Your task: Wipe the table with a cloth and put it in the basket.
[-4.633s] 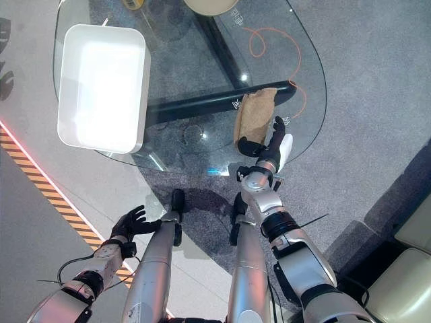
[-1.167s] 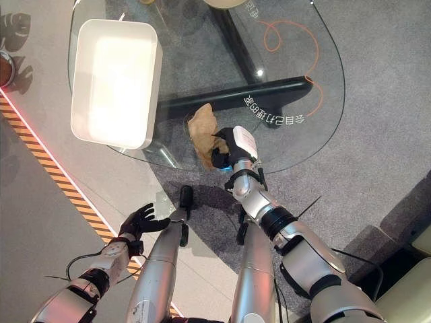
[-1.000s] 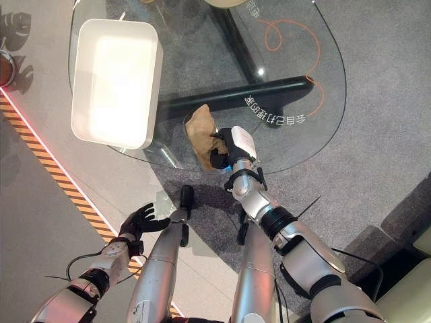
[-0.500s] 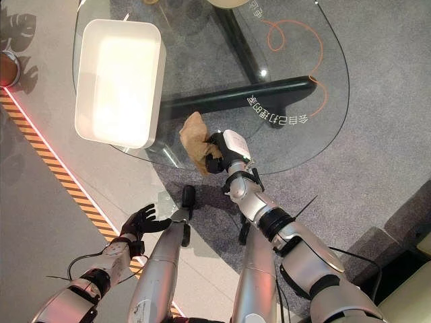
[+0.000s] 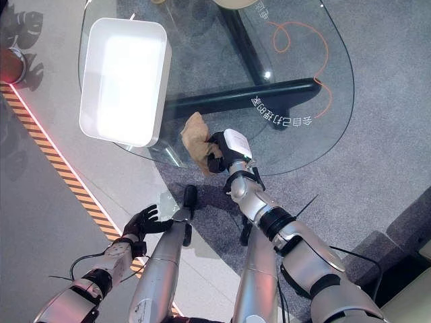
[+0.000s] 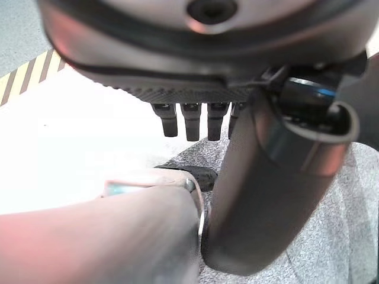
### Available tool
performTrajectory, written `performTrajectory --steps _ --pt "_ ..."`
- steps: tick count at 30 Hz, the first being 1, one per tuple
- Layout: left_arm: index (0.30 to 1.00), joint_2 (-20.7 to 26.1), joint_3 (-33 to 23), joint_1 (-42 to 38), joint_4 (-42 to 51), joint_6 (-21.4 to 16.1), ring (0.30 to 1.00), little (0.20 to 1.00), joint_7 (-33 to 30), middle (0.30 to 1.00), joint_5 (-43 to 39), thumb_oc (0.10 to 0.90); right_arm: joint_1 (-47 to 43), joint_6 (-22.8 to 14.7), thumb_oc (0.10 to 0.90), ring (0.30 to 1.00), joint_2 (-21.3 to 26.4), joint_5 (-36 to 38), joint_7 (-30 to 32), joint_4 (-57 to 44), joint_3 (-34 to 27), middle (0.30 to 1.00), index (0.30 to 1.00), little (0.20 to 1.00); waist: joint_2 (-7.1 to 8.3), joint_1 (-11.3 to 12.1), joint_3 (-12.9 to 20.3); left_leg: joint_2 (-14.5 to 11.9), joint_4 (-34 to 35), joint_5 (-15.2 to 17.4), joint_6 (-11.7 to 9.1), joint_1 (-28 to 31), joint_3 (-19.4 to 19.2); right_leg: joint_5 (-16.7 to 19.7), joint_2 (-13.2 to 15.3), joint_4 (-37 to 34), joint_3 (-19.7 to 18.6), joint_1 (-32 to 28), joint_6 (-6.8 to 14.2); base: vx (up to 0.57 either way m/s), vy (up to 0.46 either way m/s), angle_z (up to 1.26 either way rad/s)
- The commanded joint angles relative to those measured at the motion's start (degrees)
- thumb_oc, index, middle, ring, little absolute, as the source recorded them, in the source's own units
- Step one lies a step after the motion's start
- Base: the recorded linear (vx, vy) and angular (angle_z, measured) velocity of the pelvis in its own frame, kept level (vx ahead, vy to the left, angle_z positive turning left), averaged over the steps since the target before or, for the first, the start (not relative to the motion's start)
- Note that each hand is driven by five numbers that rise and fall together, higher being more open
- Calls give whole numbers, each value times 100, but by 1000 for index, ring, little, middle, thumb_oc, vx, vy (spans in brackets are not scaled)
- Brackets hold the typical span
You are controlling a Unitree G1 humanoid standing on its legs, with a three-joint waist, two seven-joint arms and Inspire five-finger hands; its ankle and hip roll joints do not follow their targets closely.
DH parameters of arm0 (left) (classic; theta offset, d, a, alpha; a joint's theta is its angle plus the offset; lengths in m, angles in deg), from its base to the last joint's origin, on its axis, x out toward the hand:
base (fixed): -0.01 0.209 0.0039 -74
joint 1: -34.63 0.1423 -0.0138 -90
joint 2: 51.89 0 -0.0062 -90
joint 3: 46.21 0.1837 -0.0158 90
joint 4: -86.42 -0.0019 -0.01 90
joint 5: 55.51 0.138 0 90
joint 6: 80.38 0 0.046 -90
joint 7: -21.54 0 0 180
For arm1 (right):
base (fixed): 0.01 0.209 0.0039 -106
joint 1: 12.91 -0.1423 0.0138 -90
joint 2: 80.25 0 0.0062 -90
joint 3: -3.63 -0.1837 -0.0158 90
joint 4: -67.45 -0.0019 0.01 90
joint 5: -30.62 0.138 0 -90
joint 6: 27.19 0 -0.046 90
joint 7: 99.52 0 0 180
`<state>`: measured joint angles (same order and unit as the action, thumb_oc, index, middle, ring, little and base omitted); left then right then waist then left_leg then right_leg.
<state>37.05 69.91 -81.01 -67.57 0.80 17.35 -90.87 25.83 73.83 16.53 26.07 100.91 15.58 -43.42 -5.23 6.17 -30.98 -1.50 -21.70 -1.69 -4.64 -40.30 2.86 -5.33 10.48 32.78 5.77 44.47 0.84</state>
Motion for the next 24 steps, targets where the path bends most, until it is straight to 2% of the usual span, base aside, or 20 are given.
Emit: performTrajectory --steps 1,12,24 --pt "900 -28 57 229 33 -11 900 900 -7 900 22 800 -997 -359 100 300 -57 -128 534 -173 -35 300 300 200 -389 64 119 138 -190 -136 470 -213 -234 396 159 -66 4 -11 113 10 -30 7" --pt "900 57 126 279 224 98 900 900 -77 900 -36 800 -1486 -452 100 300 432 429 1265 196 -418 300 300 200 -414 124 119 115 -263 -82 505 -280 -184 359 132 41 9 65 119 3 -8 2" --pt "900 107 106 321 205 42 900 900 -25 900 -104 800 -1577 -461 100 300 775 673 1707 367 -656 300 300 200 -396 85 119 90 -298 -31 526 -311 -188 330 100 49 -6 94 109 0 0 0"
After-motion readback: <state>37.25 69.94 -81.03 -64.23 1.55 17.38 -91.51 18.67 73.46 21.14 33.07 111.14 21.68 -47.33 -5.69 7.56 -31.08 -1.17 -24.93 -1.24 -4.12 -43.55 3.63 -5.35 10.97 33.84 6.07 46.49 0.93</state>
